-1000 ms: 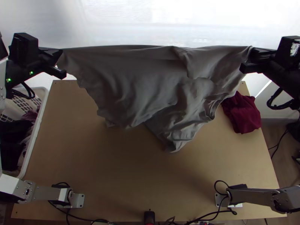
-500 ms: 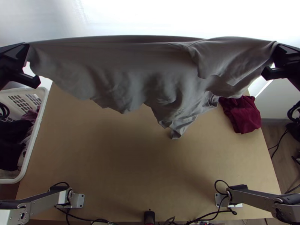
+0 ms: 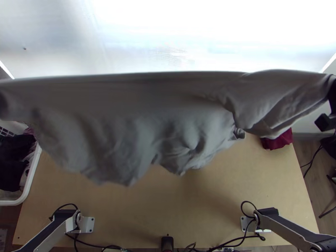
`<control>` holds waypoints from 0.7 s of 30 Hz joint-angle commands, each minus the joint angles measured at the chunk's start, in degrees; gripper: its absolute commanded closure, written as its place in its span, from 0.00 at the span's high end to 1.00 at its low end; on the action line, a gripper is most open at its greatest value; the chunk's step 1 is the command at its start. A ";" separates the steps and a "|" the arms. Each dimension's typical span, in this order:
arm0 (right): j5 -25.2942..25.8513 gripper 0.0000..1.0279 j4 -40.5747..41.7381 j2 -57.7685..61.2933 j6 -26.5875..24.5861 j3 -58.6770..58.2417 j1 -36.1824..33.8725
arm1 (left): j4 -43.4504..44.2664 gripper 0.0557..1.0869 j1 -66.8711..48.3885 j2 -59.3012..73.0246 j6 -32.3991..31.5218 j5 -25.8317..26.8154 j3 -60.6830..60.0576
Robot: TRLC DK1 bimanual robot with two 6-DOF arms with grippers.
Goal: Fold the t-shirt
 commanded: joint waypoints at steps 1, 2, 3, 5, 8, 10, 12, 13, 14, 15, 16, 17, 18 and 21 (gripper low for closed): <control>0.21 0.03 -3.44 -5.19 -0.13 -0.84 -0.10 | -2.07 0.04 0.42 -7.55 -0.03 -0.35 -2.03; 0.21 0.03 -3.79 -6.07 -0.13 -0.75 -0.10 | -1.98 0.04 0.42 -8.61 -0.03 -0.79 -2.38; 0.21 0.03 -4.41 -6.95 -0.31 -0.75 -0.10 | -1.98 0.04 0.42 -9.57 -0.20 -1.14 -2.73; 0.21 0.03 -5.64 -8.62 -0.75 -1.10 -0.36 | -0.40 0.04 0.42 -12.21 -0.20 -1.23 -4.66; 0.13 0.03 -6.87 -10.91 -0.75 -2.68 -1.16 | 0.75 0.04 1.12 -15.02 -0.03 -1.40 -7.48; 0.13 0.03 -7.31 -12.14 -0.66 -3.74 -2.12 | 1.19 0.04 1.39 -16.69 -0.03 -1.40 -9.23; 0.13 0.03 -7.92 -12.93 -0.66 -3.74 -3.00 | 1.89 0.04 1.39 -18.54 -0.03 -1.40 -11.43; 0.21 0.03 -8.19 -13.28 -0.66 -3.65 -3.18 | 2.24 0.04 1.39 -19.42 -0.03 -1.40 -12.84; 0.21 0.03 -8.45 -13.72 -0.66 -3.74 -3.44 | 2.33 0.04 1.39 -20.30 0.15 -1.40 -14.16; 0.21 0.03 -8.80 -14.07 -0.84 -3.82 -3.70 | 2.68 0.04 1.39 -21.26 0.24 -1.40 -15.47; 0.21 0.03 -9.15 -14.16 -1.10 -3.82 -3.79 | 3.21 0.04 1.39 -22.23 0.32 -1.40 -16.97; 0.21 0.03 -9.59 -14.33 -1.28 -3.82 -4.06 | 3.38 0.04 1.39 -23.02 0.94 -1.40 -18.29; 0.30 0.03 -9.86 -14.42 -1.63 -3.74 -4.41 | 3.73 0.04 1.39 -23.55 1.11 -1.32 -19.17; 1.27 0.03 -10.56 -14.33 -2.68 -3.12 -4.76 | 5.40 0.04 0.86 -24.34 1.55 -1.40 -22.42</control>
